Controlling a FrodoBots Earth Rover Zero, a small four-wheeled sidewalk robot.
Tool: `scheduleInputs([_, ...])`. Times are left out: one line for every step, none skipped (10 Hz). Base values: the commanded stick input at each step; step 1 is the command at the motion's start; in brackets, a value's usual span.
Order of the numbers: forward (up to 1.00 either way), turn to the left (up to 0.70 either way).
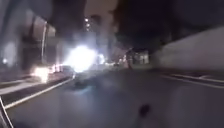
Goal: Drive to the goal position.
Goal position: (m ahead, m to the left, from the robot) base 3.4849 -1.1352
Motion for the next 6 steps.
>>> scheduleInputs([0.45,0.00])
scheduleInputs([0.45,0.00])
scheduleInputs([0.45,0.00])
scheduleInputs([0.45,0.00])
scheduleInputs([0.45,0.00])
scheduleInputs([0.45,0.00])
